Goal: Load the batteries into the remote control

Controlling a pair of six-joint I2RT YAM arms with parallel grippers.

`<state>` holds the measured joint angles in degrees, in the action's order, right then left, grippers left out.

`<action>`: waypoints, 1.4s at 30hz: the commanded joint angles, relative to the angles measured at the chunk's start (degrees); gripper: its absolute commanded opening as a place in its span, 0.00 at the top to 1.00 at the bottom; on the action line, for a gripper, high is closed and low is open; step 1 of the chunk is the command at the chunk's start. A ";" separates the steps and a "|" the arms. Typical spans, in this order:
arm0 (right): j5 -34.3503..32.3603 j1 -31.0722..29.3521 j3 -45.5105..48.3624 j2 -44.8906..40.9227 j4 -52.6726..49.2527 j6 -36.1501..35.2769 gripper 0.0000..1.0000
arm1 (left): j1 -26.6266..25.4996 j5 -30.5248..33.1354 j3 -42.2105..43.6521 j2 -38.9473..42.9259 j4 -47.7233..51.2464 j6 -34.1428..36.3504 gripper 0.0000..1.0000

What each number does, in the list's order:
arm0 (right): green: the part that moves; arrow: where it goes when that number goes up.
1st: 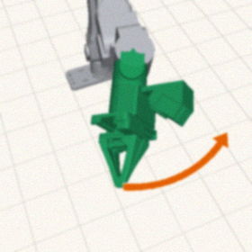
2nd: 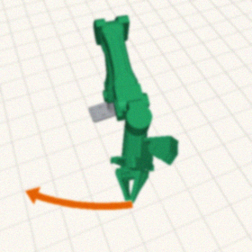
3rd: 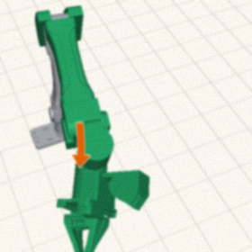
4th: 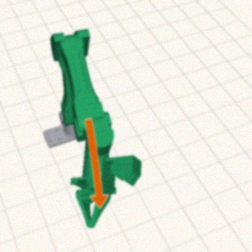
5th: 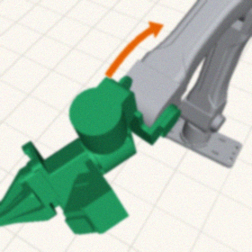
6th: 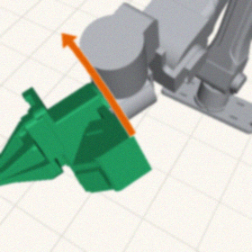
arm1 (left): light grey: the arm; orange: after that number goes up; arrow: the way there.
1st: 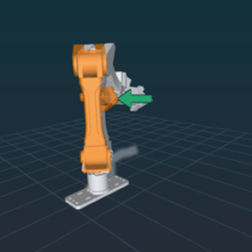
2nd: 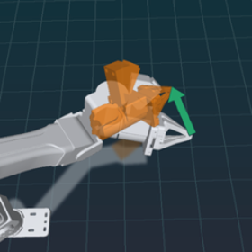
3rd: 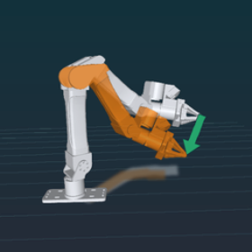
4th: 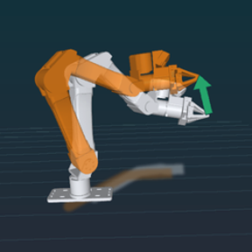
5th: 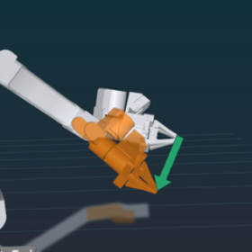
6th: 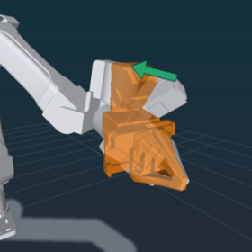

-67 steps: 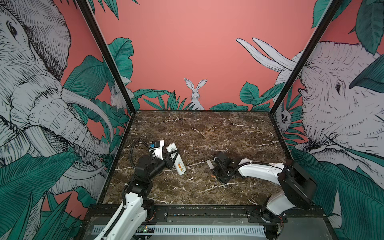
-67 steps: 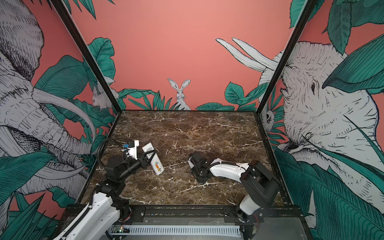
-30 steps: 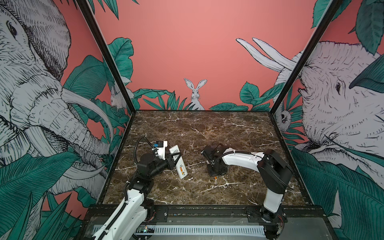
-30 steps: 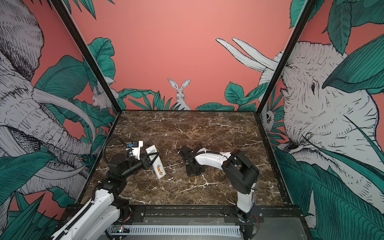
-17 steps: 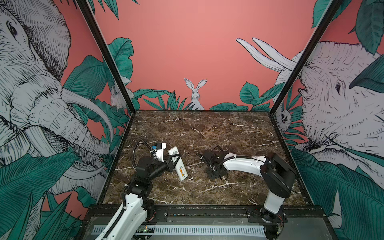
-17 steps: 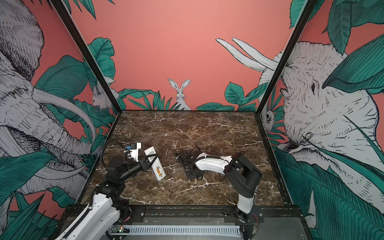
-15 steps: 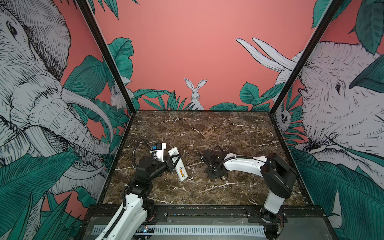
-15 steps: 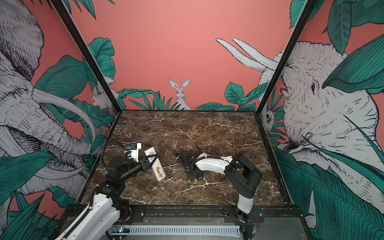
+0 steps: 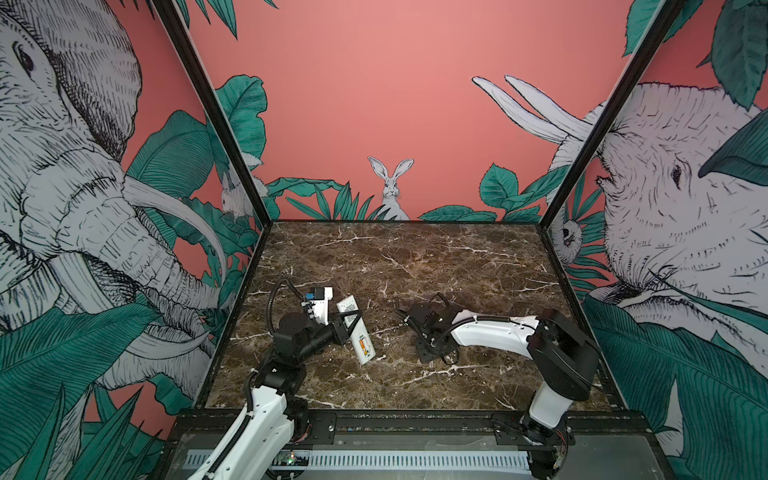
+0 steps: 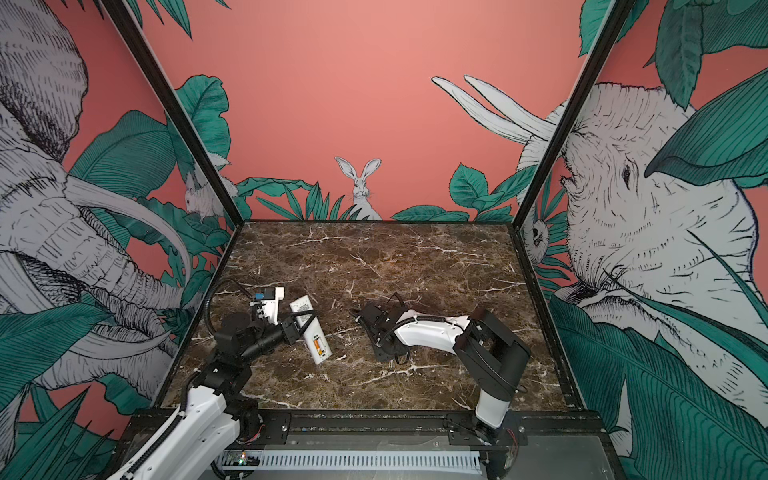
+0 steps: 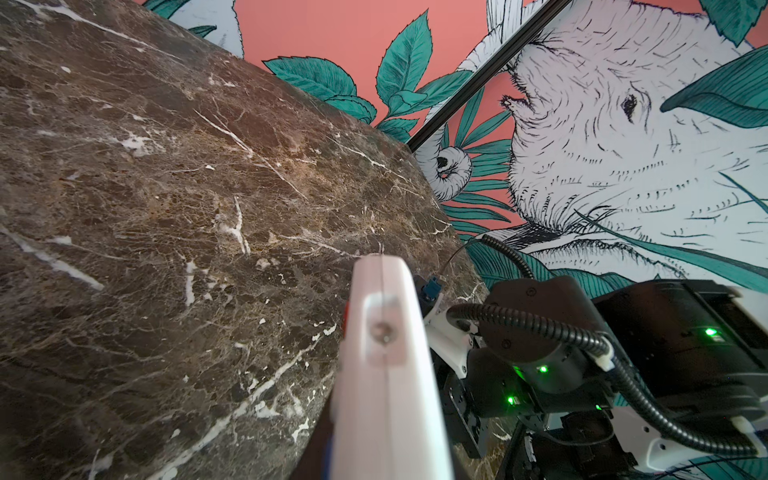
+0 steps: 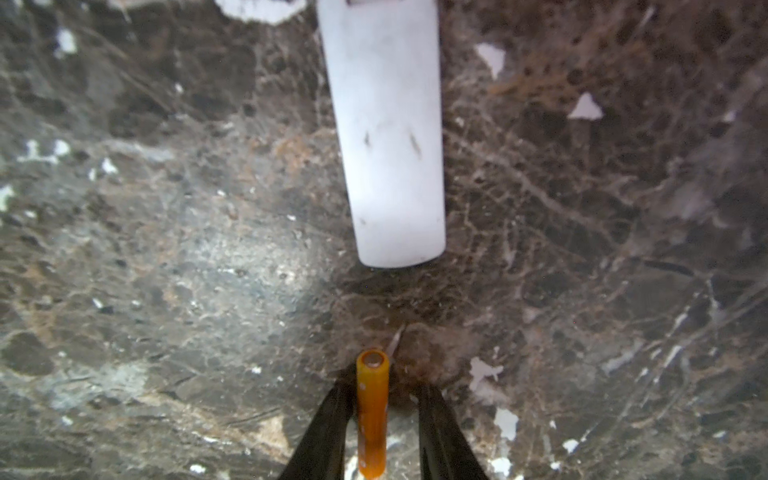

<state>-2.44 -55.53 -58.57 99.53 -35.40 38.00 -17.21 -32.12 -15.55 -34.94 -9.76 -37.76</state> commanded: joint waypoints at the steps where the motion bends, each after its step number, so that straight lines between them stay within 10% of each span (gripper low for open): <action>1: 3.10 -1.21 2.82 0.34 -4.44 0.47 0.71 | -0.10 -0.49 0.35 -0.29 -1.40 0.58 1.00; 42: 3.50 -5.60 1.56 -15.06 1.49 -2.02 0.99 | -0.06 1.53 6.12 -5.21 -15.68 -7.55 1.00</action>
<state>0.08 -60.77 -54.65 85.36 -32.32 37.21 -17.21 -31.40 -10.50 -40.51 -20.40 -43.16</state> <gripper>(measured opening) 0.100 0.216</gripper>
